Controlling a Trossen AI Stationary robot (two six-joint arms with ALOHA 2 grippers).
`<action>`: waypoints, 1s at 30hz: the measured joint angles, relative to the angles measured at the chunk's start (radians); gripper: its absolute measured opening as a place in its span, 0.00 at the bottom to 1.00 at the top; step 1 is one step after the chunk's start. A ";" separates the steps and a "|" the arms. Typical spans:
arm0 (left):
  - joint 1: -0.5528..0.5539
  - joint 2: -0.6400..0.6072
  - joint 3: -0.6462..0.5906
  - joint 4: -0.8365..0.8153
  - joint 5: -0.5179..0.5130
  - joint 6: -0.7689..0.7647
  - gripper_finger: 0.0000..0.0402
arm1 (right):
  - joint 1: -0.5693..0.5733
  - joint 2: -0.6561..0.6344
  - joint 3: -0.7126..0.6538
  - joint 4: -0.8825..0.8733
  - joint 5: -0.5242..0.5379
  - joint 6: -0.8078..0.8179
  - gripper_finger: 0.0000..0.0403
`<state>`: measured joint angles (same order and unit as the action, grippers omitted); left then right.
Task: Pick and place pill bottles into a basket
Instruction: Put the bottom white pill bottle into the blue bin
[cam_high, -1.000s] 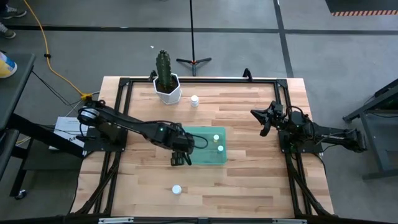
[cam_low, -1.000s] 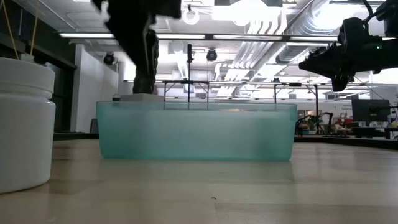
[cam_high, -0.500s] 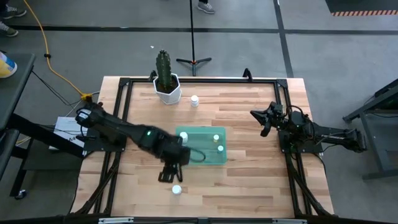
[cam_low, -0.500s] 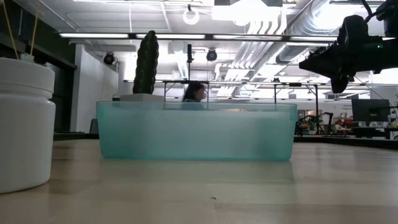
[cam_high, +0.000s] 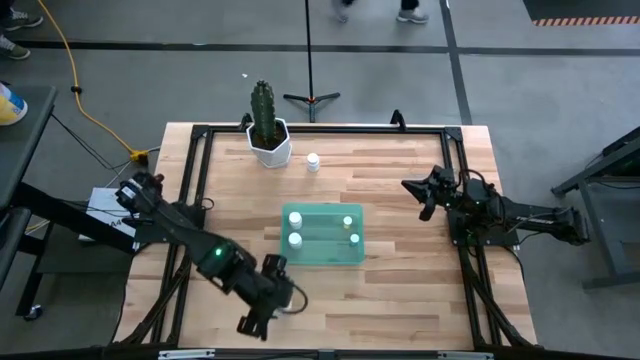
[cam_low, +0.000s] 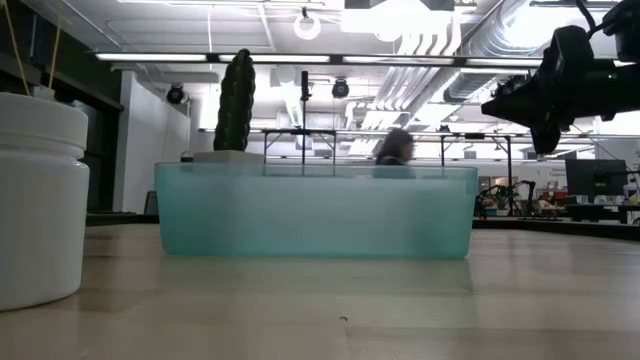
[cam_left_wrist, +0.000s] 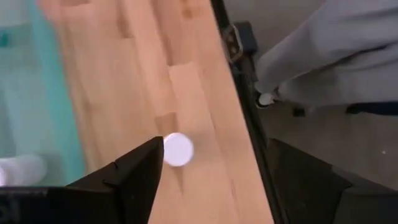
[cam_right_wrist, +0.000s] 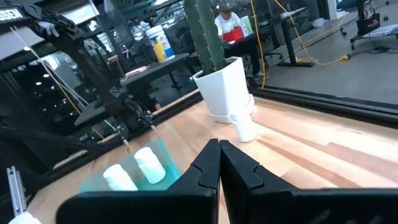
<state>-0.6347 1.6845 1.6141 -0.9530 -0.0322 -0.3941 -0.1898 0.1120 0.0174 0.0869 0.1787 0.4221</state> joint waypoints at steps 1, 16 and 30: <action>-0.013 0.004 -0.014 0.019 0.004 -0.001 0.81 | 0.000 0.000 0.000 -0.003 -0.003 -0.001 0.00; -0.014 0.196 -0.054 0.058 -0.001 0.028 0.86 | 0.000 -0.001 0.000 -0.043 -0.003 -0.021 0.00; -0.013 0.282 -0.054 0.053 -0.037 0.083 0.85 | 0.000 -0.001 0.000 -0.047 -0.003 -0.022 0.00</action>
<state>-0.6476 1.9665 1.5597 -0.9005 -0.0690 -0.3113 -0.1898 0.1112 0.0177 0.0399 0.1757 0.4000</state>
